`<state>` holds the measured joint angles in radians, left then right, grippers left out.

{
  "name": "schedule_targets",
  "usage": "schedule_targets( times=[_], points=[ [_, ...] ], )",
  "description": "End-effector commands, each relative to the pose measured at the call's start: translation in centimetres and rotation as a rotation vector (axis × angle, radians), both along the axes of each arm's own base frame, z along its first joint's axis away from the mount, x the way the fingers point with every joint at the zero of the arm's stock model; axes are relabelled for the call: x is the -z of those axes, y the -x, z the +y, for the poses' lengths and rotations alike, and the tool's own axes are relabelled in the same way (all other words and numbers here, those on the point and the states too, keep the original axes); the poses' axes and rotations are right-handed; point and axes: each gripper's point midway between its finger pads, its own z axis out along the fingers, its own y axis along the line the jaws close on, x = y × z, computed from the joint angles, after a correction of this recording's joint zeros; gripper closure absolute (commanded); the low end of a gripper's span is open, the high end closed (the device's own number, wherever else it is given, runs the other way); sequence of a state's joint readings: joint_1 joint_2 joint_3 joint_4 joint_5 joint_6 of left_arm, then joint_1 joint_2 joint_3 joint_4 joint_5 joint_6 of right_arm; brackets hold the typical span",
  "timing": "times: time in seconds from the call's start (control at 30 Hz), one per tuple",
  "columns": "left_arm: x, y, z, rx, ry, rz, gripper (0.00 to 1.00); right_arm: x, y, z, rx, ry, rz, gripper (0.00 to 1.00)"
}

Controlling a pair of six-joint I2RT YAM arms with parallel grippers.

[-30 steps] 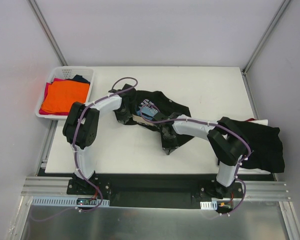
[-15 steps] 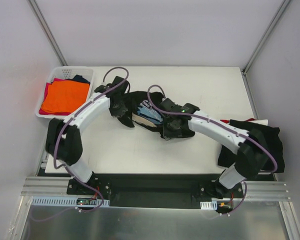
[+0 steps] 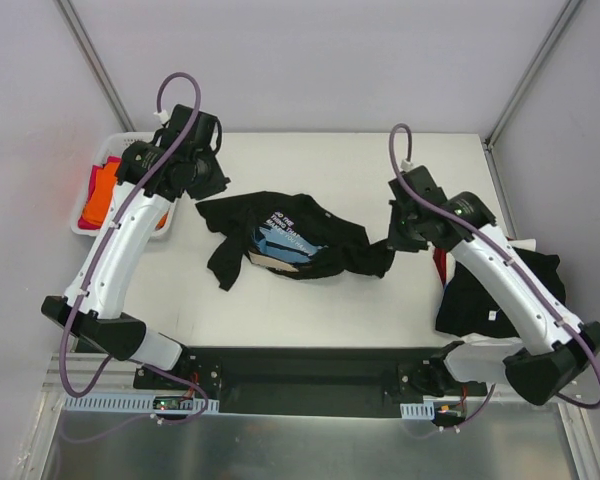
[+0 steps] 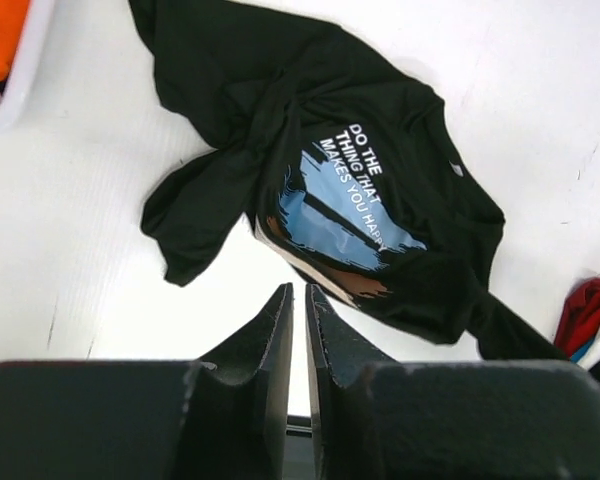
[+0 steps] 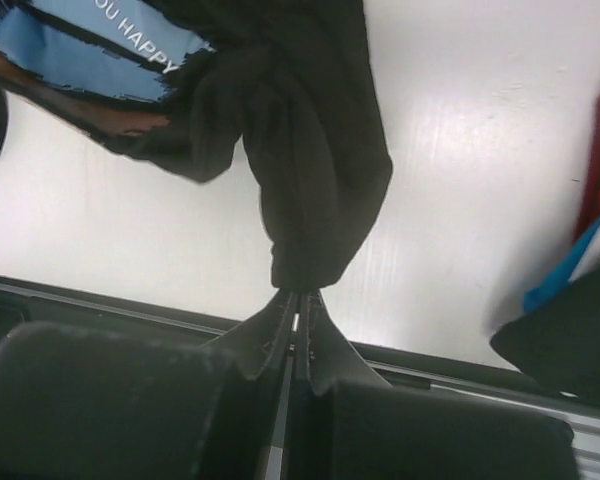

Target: Fold and stack the t-shirts

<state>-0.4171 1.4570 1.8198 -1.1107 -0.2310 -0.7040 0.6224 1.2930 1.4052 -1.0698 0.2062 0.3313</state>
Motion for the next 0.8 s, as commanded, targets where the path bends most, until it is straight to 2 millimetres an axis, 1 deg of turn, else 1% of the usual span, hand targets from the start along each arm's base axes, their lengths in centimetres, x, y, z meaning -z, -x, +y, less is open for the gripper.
schedule_targets(
  times=[0.0,0.07,0.1,0.13,0.17,0.2,0.23,0.27,0.3,0.33,0.37,0.4,0.43,0.47,0.5,0.53,0.57,0.6,0.67,0.7,0.73,0.77],
  points=[
    [0.2,1.9,1.8,0.002,-0.09,0.084,0.9,-2.2,1.6,-3.6,0.015,0.057,-0.04,0.99],
    [0.9,2.5,1.7,-0.007,-0.076,0.108,0.91,-2.0,2.4,-4.5,0.034,0.067,-0.034,0.99],
    [2.2,3.0,1.6,-0.005,-0.075,0.148,0.91,-1.1,2.9,-5.0,0.04,0.087,-0.012,0.99],
    [2.8,3.3,1.5,-0.021,-0.061,0.161,0.91,-0.7,3.4,-5.4,0.046,0.094,0.003,0.99],
    [2.9,3.8,1.6,-0.023,-0.047,0.161,0.91,-0.2,3.9,-5.6,0.057,0.091,0.016,0.99],
    [4.4,4.4,1.6,-0.026,-0.051,0.198,0.91,-0.1,4.4,-5.7,0.06,0.079,0.017,0.99],
    [4.8,4.5,1.5,-0.033,-0.038,0.196,0.91,1.1,5.3,-6.0,0.068,0.081,0.048,0.99],
    [4.9,4.9,1.6,-0.035,-0.03,0.191,0.9,1.5,5.9,-5.9,0.078,0.058,0.062,0.99],
    [6.0,5.4,1.7,-0.04,-0.036,0.216,0.9,1.4,6.6,-6.1,0.084,0.03,0.049,0.99],
    [6.2,5.6,1.8,-0.044,-0.034,0.215,0.9,2.5,7.5,-6.3,0.091,0.032,0.075,0.99],
    [6.5,5.8,1.9,-0.045,-0.035,0.222,0.9,2.9,8.0,-6.3,0.107,0.012,0.085,0.99],
    [7.1,6.0,2.0,-0.048,-0.04,0.236,0.9,3.2,8.5,-6.6,0.114,0.011,0.088,0.96],
    [7.1,6.1,2.0,-0.047,-0.038,0.235,0.9,3.8,9.5,-7.1,0.117,0.01,0.102,0.87],
    [7.3,6.2,2.1,-0.05,-0.038,0.238,0.9,4.0,10.0,-7.3,0.116,0.008,0.11,0.73],
    [7.6,6.3,2.0,-0.048,-0.04,0.245,0.9,4.2,10.4,-7.5,0.122,0.011,0.12,0.45],
    [7.6,6.3,1.9,-0.047,-0.039,0.245,0.9,4.3,11.1,-8.0,0.124,0.022,0.131,0.33],
    [7.8,6.2,1.9,-0.048,-0.042,0.249,0.9,4.3,11.4,-8.3,0.126,0.03,0.129,0.28],
    [7.9,6.2,1.8,-0.048,-0.043,0.253,0.89,4.1,11.5,-8.5,0.122,0.032,0.12,0.26],
    [8.5,6.0,1.8,-0.052,-0.058,0.266,0.89,3.3,11.6,-8.7,0.118,0.014,0.085,0.27],
    [8.9,5.9,1.9,-0.058,-0.067,0.275,0.89,3.1,11.5,-8.6,0.114,0.008,0.077,0.29],
    [9.5,5.7,1.9,-0.064,-0.079,0.285,0.88,3.1,11.2,-8.4,0.106,0.003,0.072,0.3],
    [10.9,5.8,2.2,-0.07,-0.102,0.308,0.88,3.4,11.2,-7.9,0.093,0.0,0.096,0.3]
  ],
)
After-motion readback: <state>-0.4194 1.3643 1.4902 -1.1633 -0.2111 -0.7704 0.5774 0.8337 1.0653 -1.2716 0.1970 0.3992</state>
